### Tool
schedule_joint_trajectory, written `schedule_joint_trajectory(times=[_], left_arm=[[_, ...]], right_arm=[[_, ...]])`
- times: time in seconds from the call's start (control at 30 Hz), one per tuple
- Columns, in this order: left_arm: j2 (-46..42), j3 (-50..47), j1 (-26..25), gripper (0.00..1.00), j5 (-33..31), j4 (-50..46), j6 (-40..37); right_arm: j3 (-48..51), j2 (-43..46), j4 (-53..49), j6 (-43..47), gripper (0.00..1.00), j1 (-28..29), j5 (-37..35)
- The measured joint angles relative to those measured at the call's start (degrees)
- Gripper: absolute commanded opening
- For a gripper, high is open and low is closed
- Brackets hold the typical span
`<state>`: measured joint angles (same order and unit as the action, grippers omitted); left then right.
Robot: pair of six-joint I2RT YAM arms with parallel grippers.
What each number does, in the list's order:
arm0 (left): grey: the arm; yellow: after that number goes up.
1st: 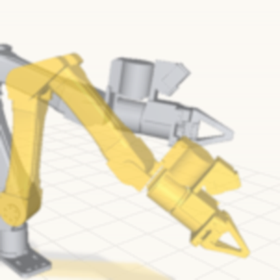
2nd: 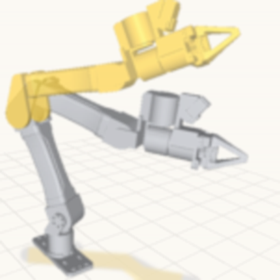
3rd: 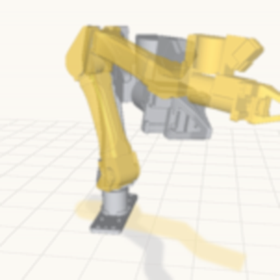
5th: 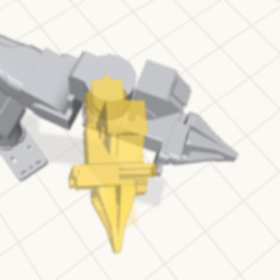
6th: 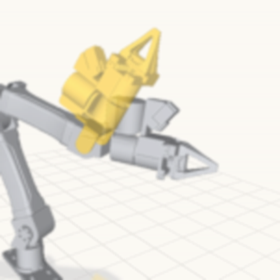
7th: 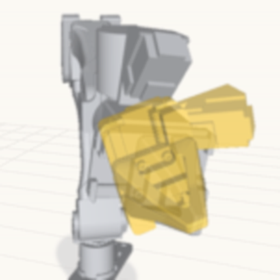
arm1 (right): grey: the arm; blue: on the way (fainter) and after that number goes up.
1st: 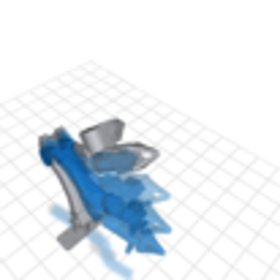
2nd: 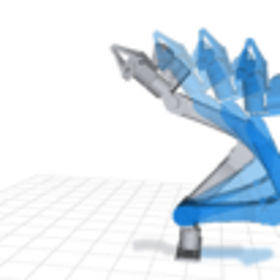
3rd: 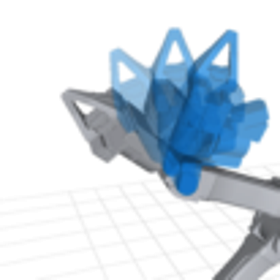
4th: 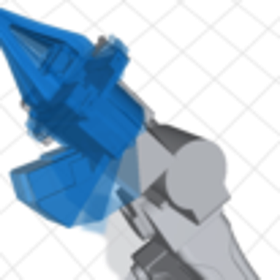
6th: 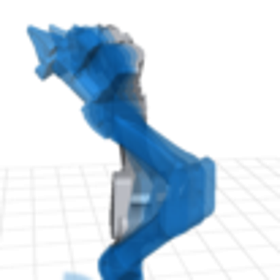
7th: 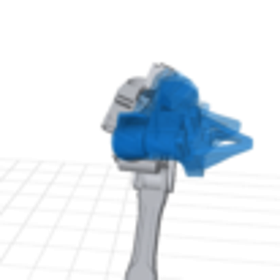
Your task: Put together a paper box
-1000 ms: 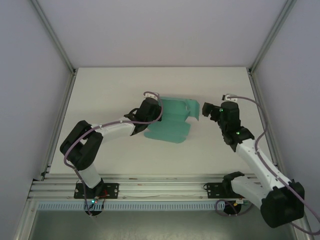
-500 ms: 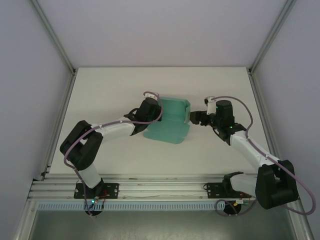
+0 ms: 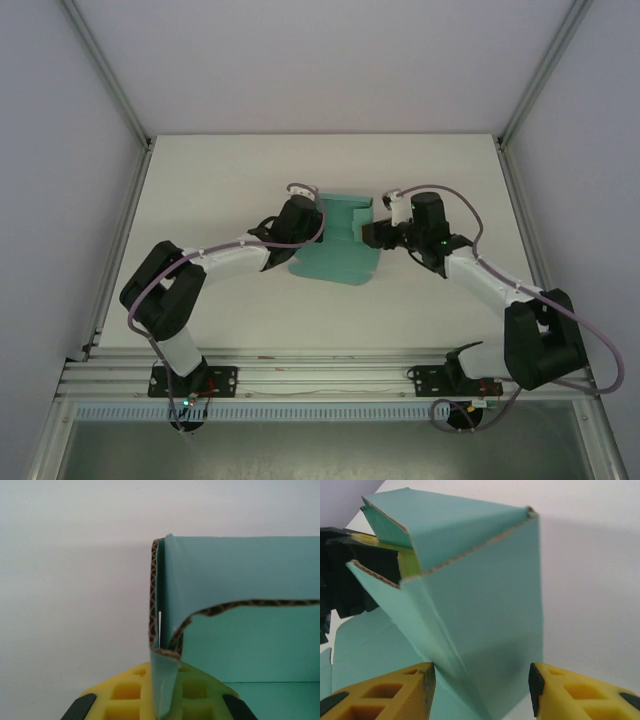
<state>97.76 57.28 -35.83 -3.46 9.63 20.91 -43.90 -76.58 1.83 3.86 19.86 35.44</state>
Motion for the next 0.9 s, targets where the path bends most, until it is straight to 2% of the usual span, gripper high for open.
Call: schedule_joint_trajectory(times=[0.1,0.27,0.37,0.47,0.53,0.6,0.9], left_arm=[[0.0,0.0,0.0,0.0,-0.5,0.0,-0.4],[1.0,0.0,0.1,0.0,-1.4,0.0,-1.1],[1.4,0.0,0.1,0.0,-1.4,0.0,-1.5],[2.0,0.0,0.1,0.0,-1.3,0.0,-1.7],[2.9,0.0,0.1,0.0,-1.3,0.0,-1.7],[3.8,0.0,0.1,0.0,-1.5,0.0,-1.7],[6.8,0.9,-0.6,0.0,-1.5,0.0,-1.0]], right_arm=[[-1.4,-1.4,0.4,-0.9,0.52,2.2,-5.7],[-2.2,-3.2,0.5,-3.4,0.43,5.4,-18.1],[-2.3,-4.9,0.7,-4.7,0.38,6.2,-22.1],[-3.6,-8.1,1.0,-6.4,0.27,6.6,-24.5],[-4.6,-10.3,1.2,-7.5,0.23,7.1,-25.9],[-5.4,-12.0,1.2,-8.2,0.14,7.6,-27.6],[-9.9,-20.1,-1.6,-13.0,0.04,10.8,-42.0]])
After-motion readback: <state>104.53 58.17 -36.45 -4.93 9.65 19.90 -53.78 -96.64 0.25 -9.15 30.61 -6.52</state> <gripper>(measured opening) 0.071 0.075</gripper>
